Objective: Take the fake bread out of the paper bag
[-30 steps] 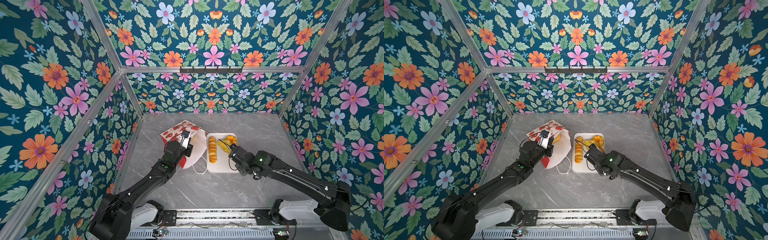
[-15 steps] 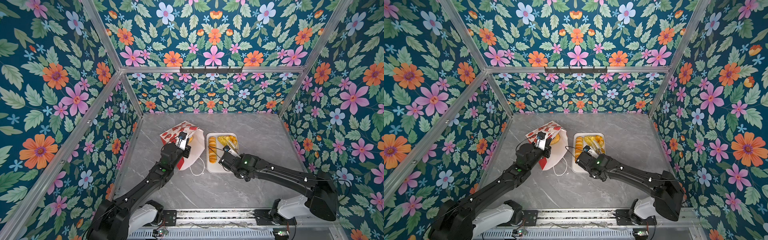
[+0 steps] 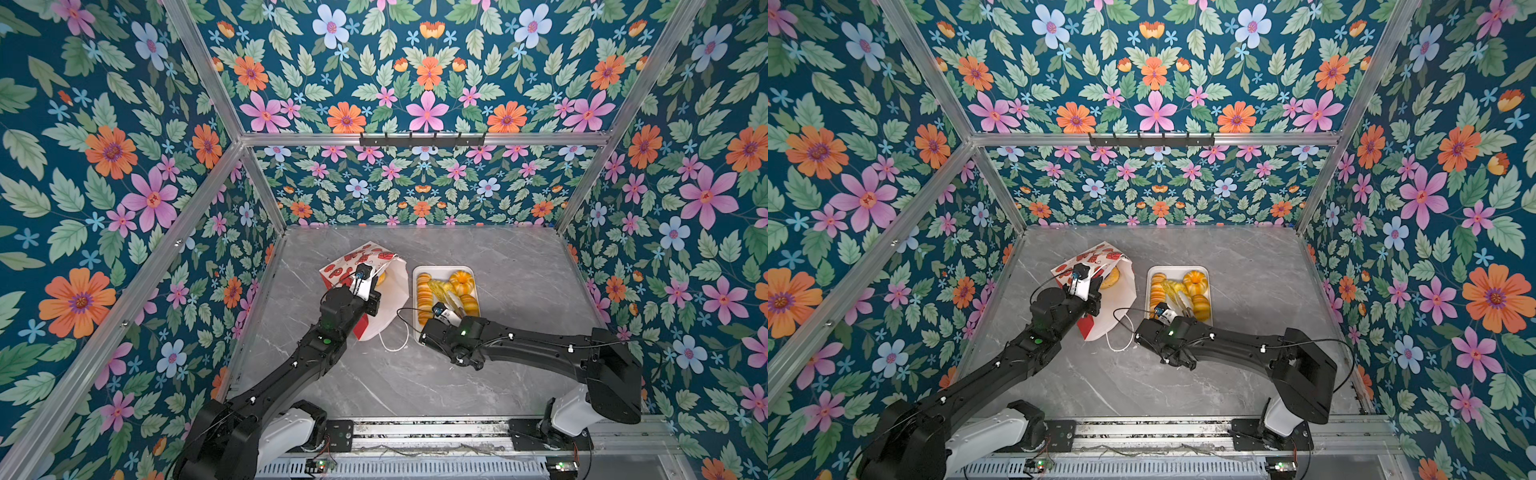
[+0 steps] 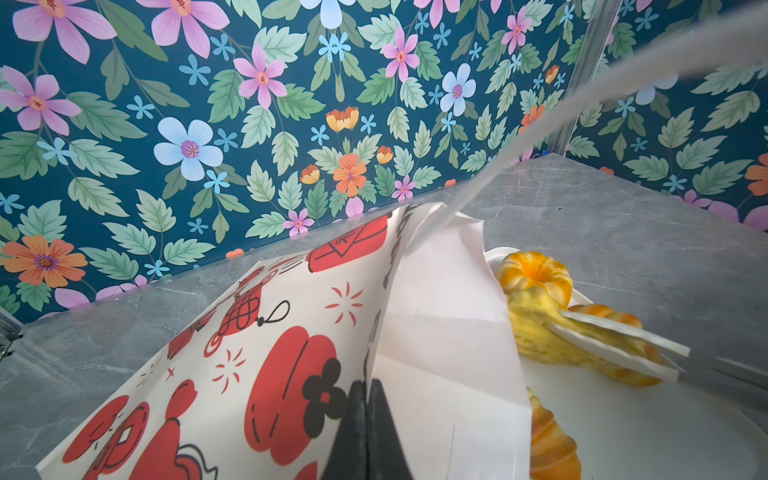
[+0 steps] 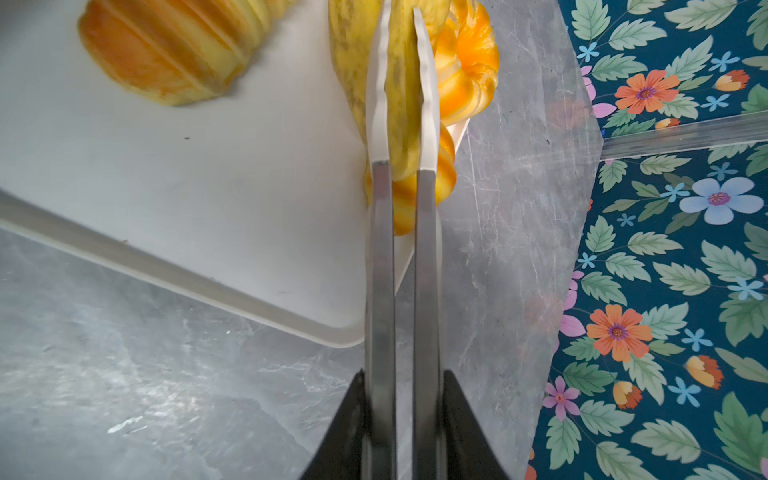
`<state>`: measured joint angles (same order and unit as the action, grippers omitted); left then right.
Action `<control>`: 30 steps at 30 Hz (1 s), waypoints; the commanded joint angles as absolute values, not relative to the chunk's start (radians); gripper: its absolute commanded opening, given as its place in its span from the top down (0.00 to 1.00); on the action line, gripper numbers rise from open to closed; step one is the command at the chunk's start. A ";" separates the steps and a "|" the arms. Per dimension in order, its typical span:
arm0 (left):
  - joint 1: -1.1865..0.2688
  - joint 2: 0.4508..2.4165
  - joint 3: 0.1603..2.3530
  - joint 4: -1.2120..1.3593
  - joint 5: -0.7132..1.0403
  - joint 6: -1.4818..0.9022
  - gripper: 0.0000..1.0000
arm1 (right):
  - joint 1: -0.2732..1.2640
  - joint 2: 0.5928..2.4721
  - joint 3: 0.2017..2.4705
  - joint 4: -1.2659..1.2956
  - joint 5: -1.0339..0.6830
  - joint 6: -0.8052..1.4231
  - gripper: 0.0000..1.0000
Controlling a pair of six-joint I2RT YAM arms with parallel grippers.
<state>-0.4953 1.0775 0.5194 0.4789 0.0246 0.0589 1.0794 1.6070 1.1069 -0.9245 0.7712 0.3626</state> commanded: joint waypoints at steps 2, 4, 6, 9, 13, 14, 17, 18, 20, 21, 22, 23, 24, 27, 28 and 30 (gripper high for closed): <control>-0.490 1.077 0.517 0.529 0.031 0.055 1.00 | 1.099 1.628 1.113 -0.982 0.752 0.424 0.92; -0.490 1.077 0.515 0.529 0.032 0.052 1.00 | 1.110 1.625 1.108 -0.980 0.720 0.434 0.89; -0.488 1.078 0.514 0.531 0.034 0.052 1.00 | 1.125 1.624 1.101 -0.971 0.688 0.444 0.85; -0.487 1.079 0.512 0.535 0.035 0.050 1.00 | 1.150 1.613 1.091 -0.958 0.654 0.457 0.79; -0.485 1.081 0.512 0.537 0.039 0.049 1.00 | 1.166 1.582 1.079 -0.931 0.587 0.465 0.75; -0.485 1.081 0.511 0.537 0.040 0.048 1.00 | 1.169 1.571 1.074 -0.921 0.567 0.467 0.74; -0.484 1.082 0.512 0.537 0.043 0.048 1.00 | 1.168 1.526 1.050 -0.884 0.506 0.470 0.71; -0.483 1.083 0.512 0.538 0.044 0.047 1.00 | 1.169 1.511 1.044 -0.875 0.488 0.469 0.70; -0.483 1.084 0.512 0.540 0.047 0.046 1.00 | 1.168 1.472 1.033 -0.858 0.460 0.477 0.67; -0.484 1.086 0.513 0.540 0.049 0.044 1.00 | 1.169 1.451 1.026 -0.847 0.445 0.476 0.66; -0.483 1.088 0.512 0.541 0.049 0.044 1.00 | 1.169 1.426 1.021 -0.834 0.432 0.476 0.63; -0.482 1.090 0.512 0.541 0.051 0.044 1.00 | 1.169 1.400 1.015 -0.819 0.421 0.474 0.61; -0.482 1.091 0.512 0.541 0.052 0.042 1.00 | 1.168 1.380 1.012 -0.808 0.420 0.474 0.59; -0.482 1.093 0.514 0.543 0.056 0.040 1.00 | 1.144 1.323 1.005 -0.798 0.423 0.474 0.56; -0.482 1.093 0.514 0.543 0.057 0.039 1.00 | 1.130 1.307 1.001 -0.800 0.422 0.477 0.56; -0.482 1.091 0.515 0.542 0.058 0.040 1.00 | 1.096 1.270 0.981 -0.791 0.417 0.476 0.56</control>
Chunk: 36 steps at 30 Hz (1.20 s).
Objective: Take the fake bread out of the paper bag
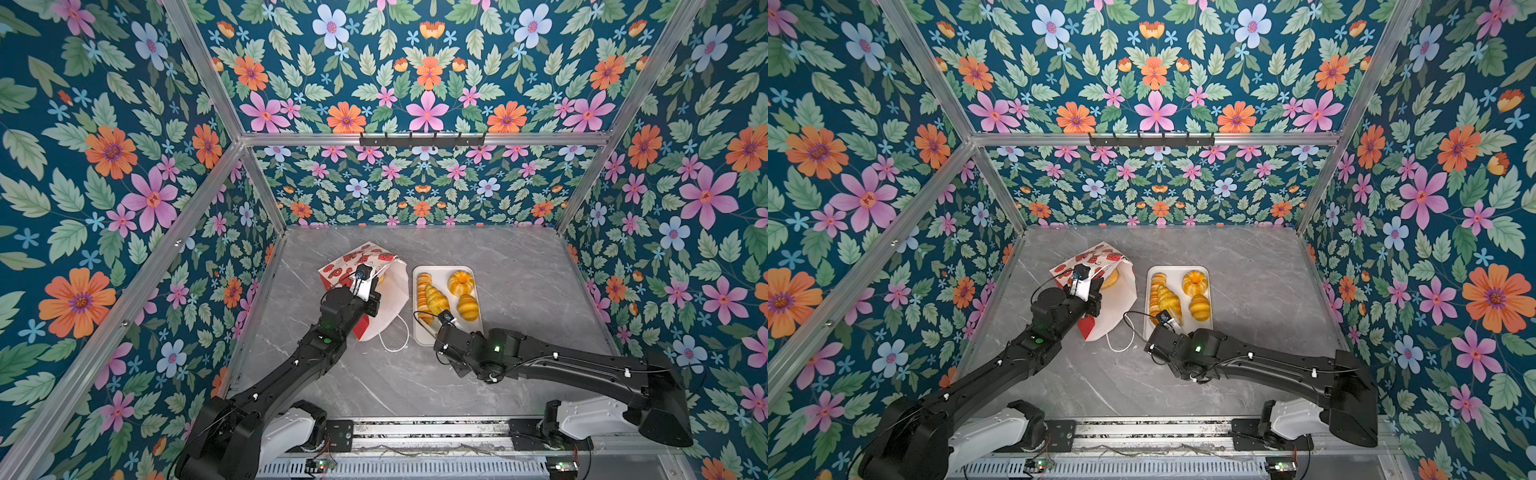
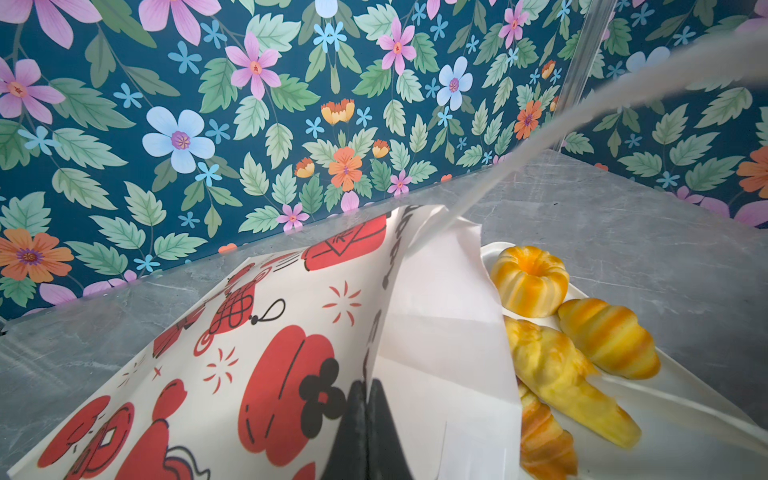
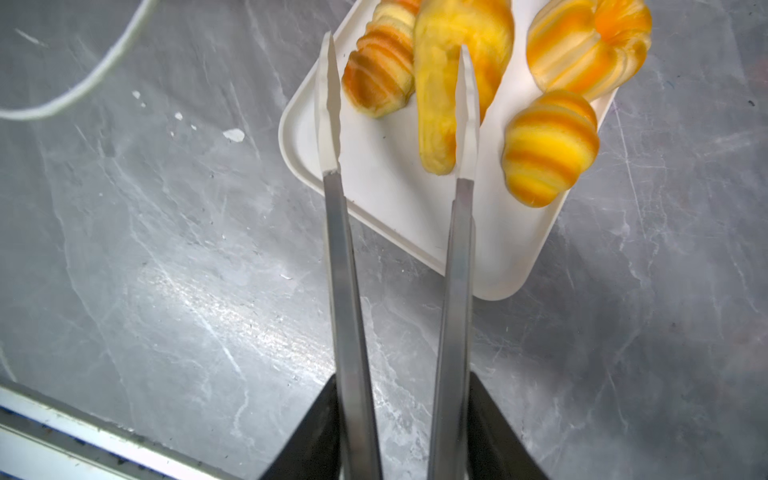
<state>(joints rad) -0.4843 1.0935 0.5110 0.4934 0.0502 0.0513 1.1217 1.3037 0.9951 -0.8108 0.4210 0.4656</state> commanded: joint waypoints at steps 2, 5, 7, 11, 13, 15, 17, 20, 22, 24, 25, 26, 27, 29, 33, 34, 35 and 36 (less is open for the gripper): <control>-0.482 1.090 0.515 0.539 0.057 0.040 1.00 | 1.047 1.222 0.949 -0.766 0.392 0.474 0.56; -0.482 1.087 0.515 0.534 0.054 0.041 1.00 | 0.977 1.152 0.904 -0.712 0.331 0.468 0.56; -0.482 1.086 0.515 0.531 0.052 0.041 1.00 | 0.945 1.116 0.889 -0.684 0.294 0.463 0.56; -0.482 1.088 0.518 0.534 0.054 0.040 1.00 | 0.867 1.083 0.870 -0.639 0.176 0.453 0.56; -0.482 1.093 0.521 0.533 0.056 0.039 1.00 | 0.833 1.067 0.857 -0.603 0.098 0.446 0.56; -0.482 1.094 0.523 0.530 0.057 0.040 1.00 | 0.805 1.061 0.845 -0.574 0.028 0.437 0.56; -0.482 1.093 0.525 0.528 0.058 0.039 1.00 | 0.781 1.069 0.842 -0.568 -0.020 0.427 0.56; -0.482 1.092 0.525 0.528 0.060 0.038 1.00 | 0.737 1.088 0.828 -0.544 -0.113 0.423 0.56; -0.482 1.093 0.525 0.528 0.061 0.036 1.00 | 0.726 1.098 0.821 -0.529 -0.125 0.423 0.56; -0.482 1.093 0.526 0.525 0.064 0.035 1.00 | 0.726 1.111 0.822 -0.528 -0.116 0.416 0.56; -0.482 1.093 0.526 0.523 0.064 0.035 1.00 | 0.725 1.119 0.822 -0.526 -0.111 0.415 0.56; -0.482 1.092 0.526 0.522 0.064 0.034 1.00 | 0.724 1.125 0.821 -0.523 -0.109 0.413 0.56; -0.482 1.093 0.528 0.522 0.064 0.035 1.00 | 0.722 1.132 0.821 -0.520 -0.109 0.411 0.56; -0.482 1.094 0.529 0.520 0.061 0.035 1.00 | 0.713 1.151 0.817 -0.510 -0.122 0.411 0.56; -0.482 1.097 0.535 0.516 0.061 0.036 1.00 | 0.692 1.180 0.809 -0.489 -0.143 0.410 0.56; -0.482 1.097 0.537 0.514 0.061 0.037 1.00 | 0.688 1.183 0.805 -0.484 -0.146 0.408 0.56; -0.482 1.098 0.538 0.514 0.062 0.037 1.00 | 0.685 1.186 0.804 -0.478 -0.146 0.406 0.56; -0.482 1.100 0.538 0.512 0.062 0.036 1.00 | 0.683 1.187 0.805 -0.477 -0.149 0.407 0.57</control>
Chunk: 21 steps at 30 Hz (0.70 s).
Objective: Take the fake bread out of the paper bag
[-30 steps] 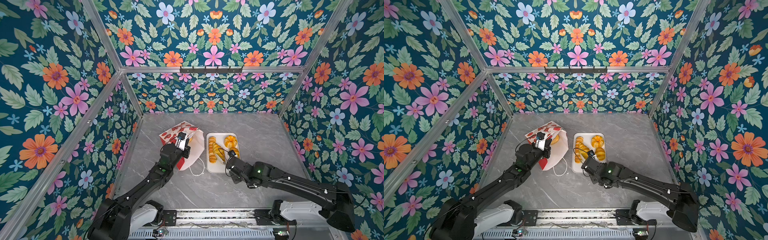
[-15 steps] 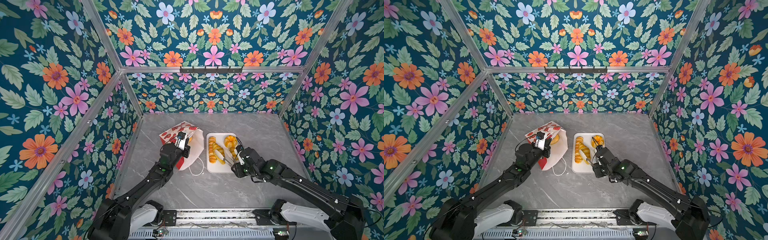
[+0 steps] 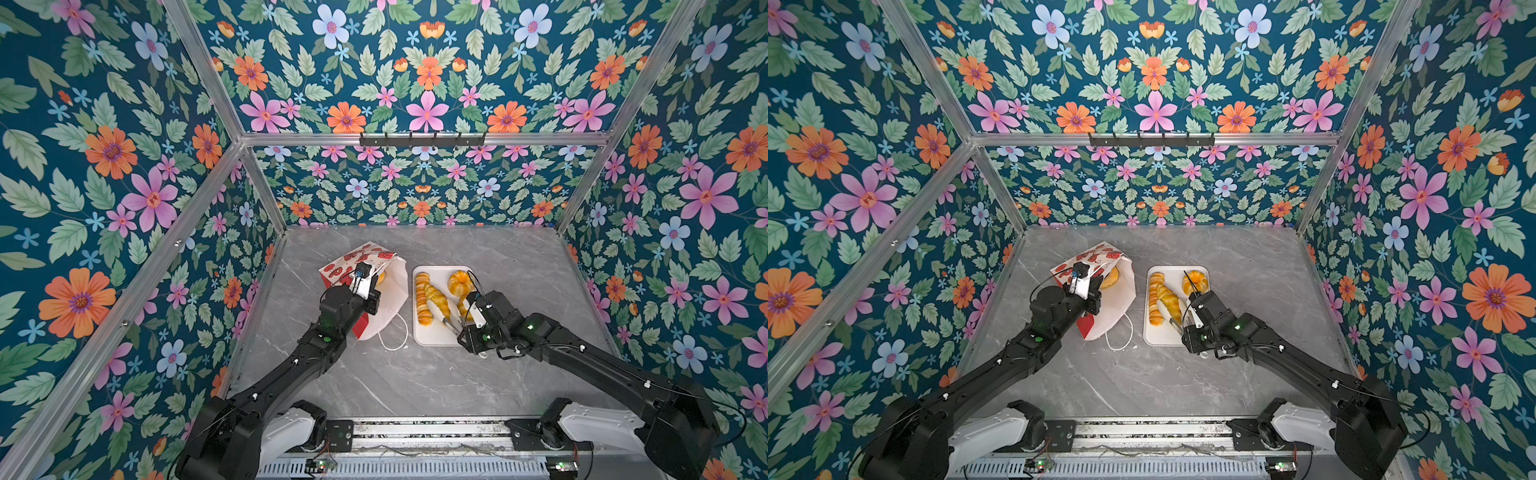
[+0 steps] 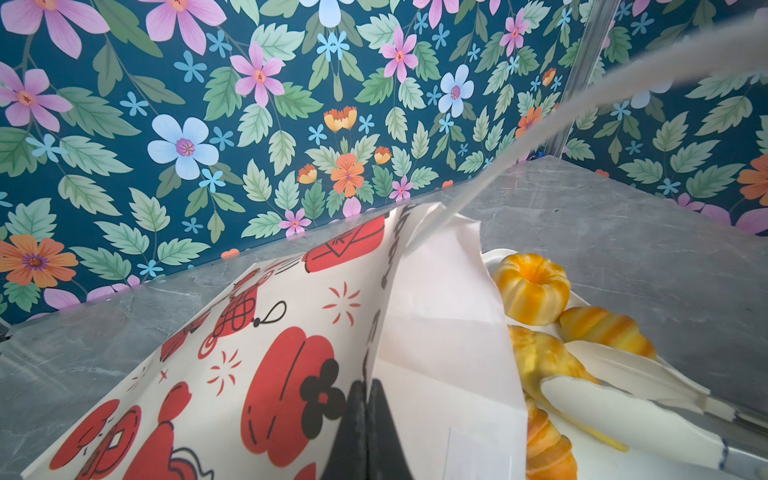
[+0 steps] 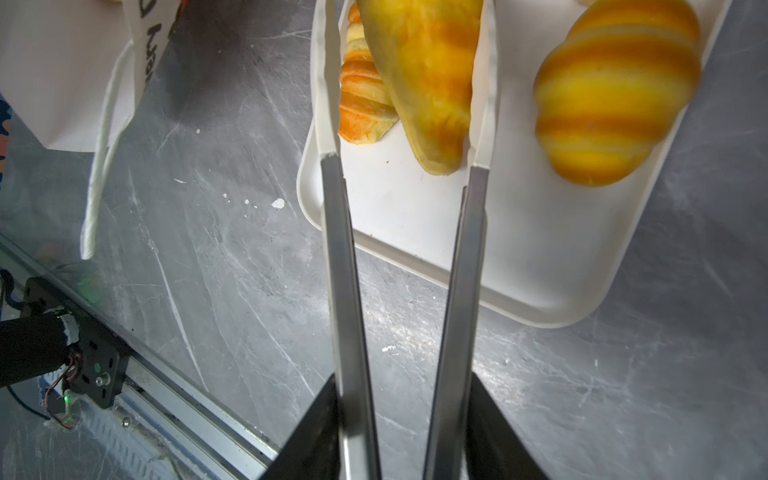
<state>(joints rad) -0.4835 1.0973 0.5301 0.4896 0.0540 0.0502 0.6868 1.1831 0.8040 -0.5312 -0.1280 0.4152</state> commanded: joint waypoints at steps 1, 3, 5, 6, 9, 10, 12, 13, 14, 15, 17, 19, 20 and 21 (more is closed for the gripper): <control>-0.482 1.100 0.540 0.512 0.061 0.036 1.00 | 0.683 1.190 0.805 -0.476 -0.150 0.406 0.59; -0.482 1.100 0.541 0.511 0.060 0.036 1.00 | 0.682 1.195 0.806 -0.476 -0.150 0.402 0.60; -0.482 1.101 0.542 0.511 0.060 0.036 1.00 | 0.682 1.200 0.810 -0.487 -0.145 0.399 0.65; -0.482 1.103 0.541 0.511 0.060 0.037 1.00 | 0.682 1.199 0.811 -0.492 -0.142 0.400 0.66; -0.482 1.107 0.543 0.511 0.059 0.037 1.00 | 0.681 1.182 0.810 -0.506 -0.132 0.403 0.70; -0.482 1.108 0.544 0.511 0.060 0.037 1.00 | 0.682 1.171 0.809 -0.514 -0.126 0.405 0.71; -0.482 1.109 0.545 0.512 0.060 0.037 1.00 | 0.681 1.151 0.808 -0.530 -0.109 0.408 0.72; -0.482 1.111 0.545 0.514 0.061 0.037 1.00 | 0.681 1.140 0.808 -0.538 -0.100 0.408 0.73; -0.482 1.112 0.546 0.514 0.061 0.037 1.00 | 0.682 1.129 0.808 -0.549 -0.091 0.410 0.74; -0.482 1.112 0.546 0.515 0.061 0.037 1.00 | 0.681 1.120 0.808 -0.559 -0.082 0.410 0.75; -0.482 1.117 0.548 0.517 0.060 0.036 1.00 | 0.681 1.104 0.814 -0.583 -0.068 0.411 0.75; -0.482 1.120 0.551 0.518 0.062 0.036 1.00 | 0.683 1.094 0.829 -0.617 -0.053 0.411 0.75; -0.482 1.120 0.551 0.519 0.063 0.036 1.00 | 0.682 1.092 0.840 -0.640 -0.038 0.411 0.75; -0.482 1.120 0.551 0.520 0.062 0.037 1.00 | 0.681 1.094 0.850 -0.661 -0.029 0.413 0.75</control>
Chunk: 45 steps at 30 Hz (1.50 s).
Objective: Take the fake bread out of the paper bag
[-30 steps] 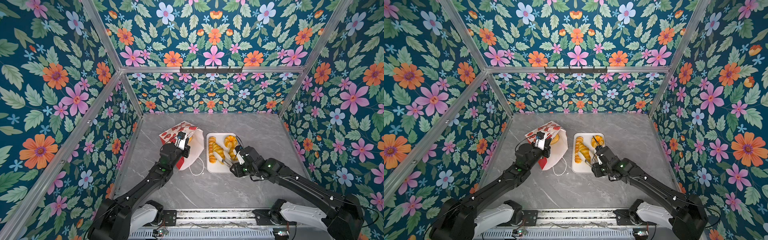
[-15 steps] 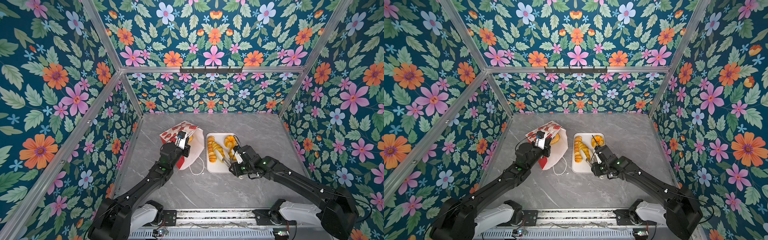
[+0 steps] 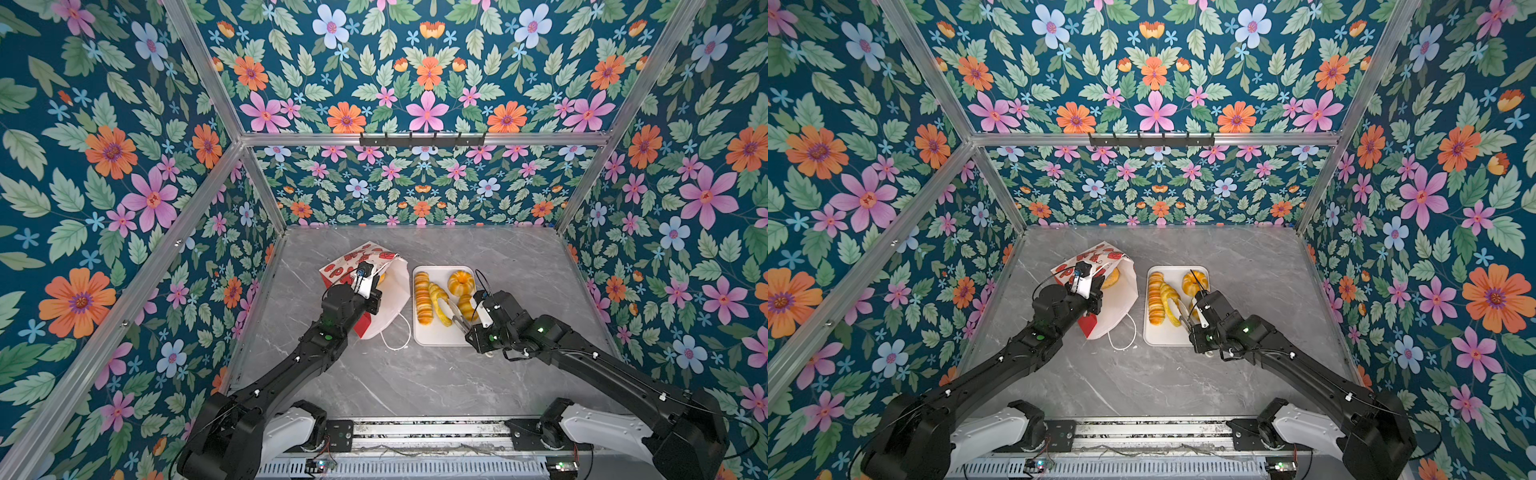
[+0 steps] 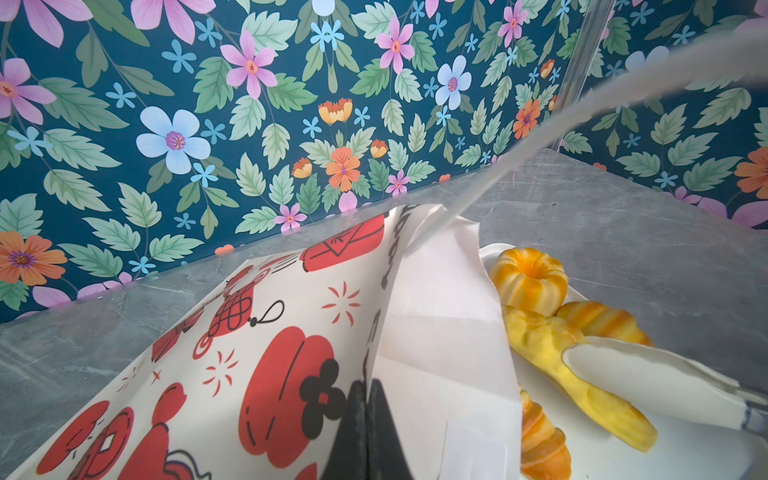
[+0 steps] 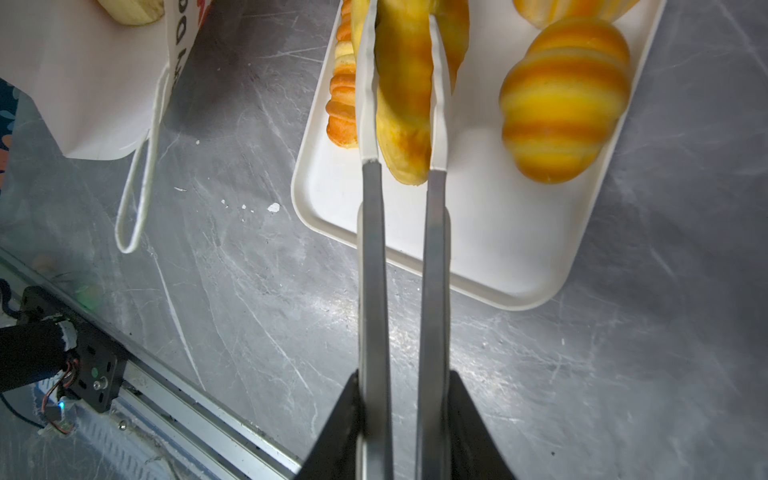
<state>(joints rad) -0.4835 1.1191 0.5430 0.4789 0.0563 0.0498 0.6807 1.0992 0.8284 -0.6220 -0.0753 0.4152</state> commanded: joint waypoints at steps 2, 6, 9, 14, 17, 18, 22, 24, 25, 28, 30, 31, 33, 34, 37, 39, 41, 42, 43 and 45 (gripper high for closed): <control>-0.482 1.120 0.548 0.525 0.063 0.037 1.00 | 0.681 1.097 0.869 -0.702 -0.007 0.413 0.75; -0.482 1.126 0.543 0.534 0.063 0.037 1.00 | 0.684 1.124 0.899 -0.745 -0.010 0.416 0.75; -0.482 1.126 0.540 0.537 0.064 0.037 1.00 | 0.685 1.143 0.907 -0.752 -0.012 0.426 0.75; -0.482 1.120 0.531 0.541 0.060 0.037 1.00 | 0.694 1.159 0.892 -0.746 -0.013 0.450 0.75; -0.481 1.118 0.526 0.543 0.058 0.038 1.00 | 0.707 1.180 0.876 -0.735 -0.016 0.461 0.75; -0.481 1.119 0.525 0.543 0.056 0.039 1.00 | 0.713 1.189 0.873 -0.731 -0.015 0.465 0.75; -0.480 1.118 0.524 0.546 0.058 0.037 1.00 | 0.737 1.221 0.869 -0.709 -0.020 0.484 0.74; -0.480 1.118 0.525 0.546 0.060 0.038 1.00 | 0.739 1.226 0.866 -0.697 -0.032 0.492 0.71; -0.481 1.118 0.525 0.546 0.059 0.038 1.00 | 0.740 1.225 0.863 -0.689 -0.044 0.495 0.69; -0.480 1.118 0.523 0.546 0.058 0.038 1.00 | 0.740 1.213 0.856 -0.676 -0.058 0.504 0.65; -0.481 1.120 0.523 0.546 0.059 0.037 1.00 | 0.740 1.201 0.851 -0.670 -0.060 0.508 0.63; -0.480 1.121 0.523 0.546 0.060 0.037 1.00 | 0.739 1.194 0.849 -0.669 -0.058 0.507 0.62; -0.481 1.123 0.523 0.546 0.061 0.035 1.00 | 0.739 1.183 0.844 -0.660 -0.060 0.512 0.60; -0.481 1.124 0.524 0.548 0.063 0.035 1.00 | 0.739 1.178 0.840 -0.655 -0.057 0.513 0.60; -0.481 1.125 0.525 0.548 0.066 0.033 1.00 | 0.738 1.165 0.830 -0.636 -0.065 0.523 0.60; -0.481 1.123 0.526 0.546 0.067 0.034 1.00 | 0.738 1.146 0.825 -0.623 -0.057 0.527 0.60; -0.480 1.120 0.527 0.543 0.068 0.033 1.00 | 0.739 1.108 0.815 -0.602 -0.046 0.529 0.61; -0.481 1.118 0.529 0.540 0.068 0.032 1.00 | 0.740 1.090 0.814 -0.597 -0.040 0.528 0.61; -0.480 1.116 0.529 0.537 0.069 0.033 1.00 | 0.739 1.072 0.816 -0.595 -0.035 0.524 0.61; -0.480 1.111 0.534 0.529 0.069 0.035 1.00 | 0.740 1.042 0.828 -0.593 -0.046 0.509 0.62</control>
<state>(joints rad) -0.4824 1.1194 0.5243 0.5003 0.0612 0.0463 0.7372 1.0702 0.8154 -0.6353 -0.0490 0.5194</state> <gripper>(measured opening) 0.050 0.387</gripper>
